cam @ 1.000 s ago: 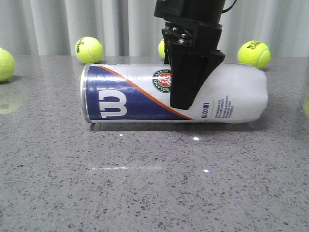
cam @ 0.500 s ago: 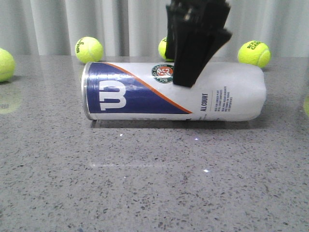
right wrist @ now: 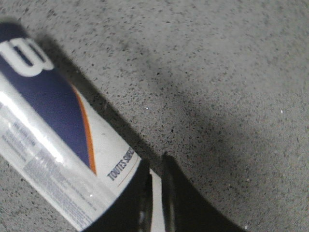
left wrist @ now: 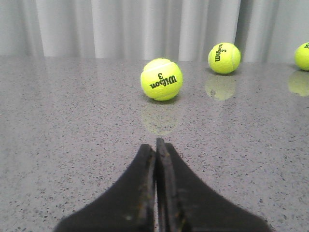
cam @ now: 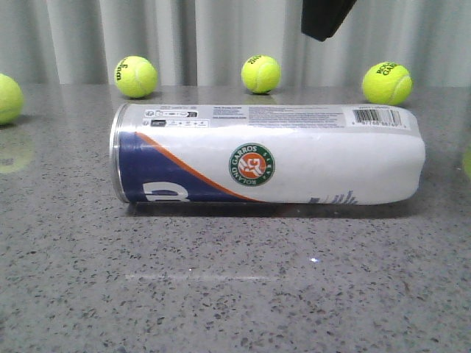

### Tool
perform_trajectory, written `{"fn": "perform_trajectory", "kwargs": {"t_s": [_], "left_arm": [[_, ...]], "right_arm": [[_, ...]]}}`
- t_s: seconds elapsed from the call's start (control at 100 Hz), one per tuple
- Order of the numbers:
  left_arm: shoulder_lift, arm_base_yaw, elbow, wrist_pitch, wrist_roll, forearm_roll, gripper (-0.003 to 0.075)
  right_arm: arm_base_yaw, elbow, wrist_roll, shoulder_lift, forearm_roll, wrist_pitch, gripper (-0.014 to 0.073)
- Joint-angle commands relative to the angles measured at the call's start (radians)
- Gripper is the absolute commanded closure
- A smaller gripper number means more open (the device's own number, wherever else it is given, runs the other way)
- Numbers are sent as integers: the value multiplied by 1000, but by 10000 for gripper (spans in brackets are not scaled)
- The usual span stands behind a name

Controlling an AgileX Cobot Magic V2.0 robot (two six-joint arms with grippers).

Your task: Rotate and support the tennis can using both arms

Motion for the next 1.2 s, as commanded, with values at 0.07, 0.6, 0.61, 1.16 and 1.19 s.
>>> {"fn": "perform_trajectory", "kwargs": {"t_s": [0.07,0.6,0.61,1.16,1.19], "left_arm": [[-40,-9,47,-77,-5,-1,741],[-40,-9,47,-77,-5,-1,741],[-40,-9,47,-77,-5,-1,741],[-40,-9,47,-77,-5,-1,741],[-40,-9,47,-77,-5,-1,741]], "right_arm": [[-9,-30,276,-67,-38,-30,659],[-109,219,466,-333,-47,-137,659],[-112,224,466,-338,-47,-140,659],[-312,671,533,-699,-49,-375,659],[-317,695,533,-728,-51,-389,659]]}}
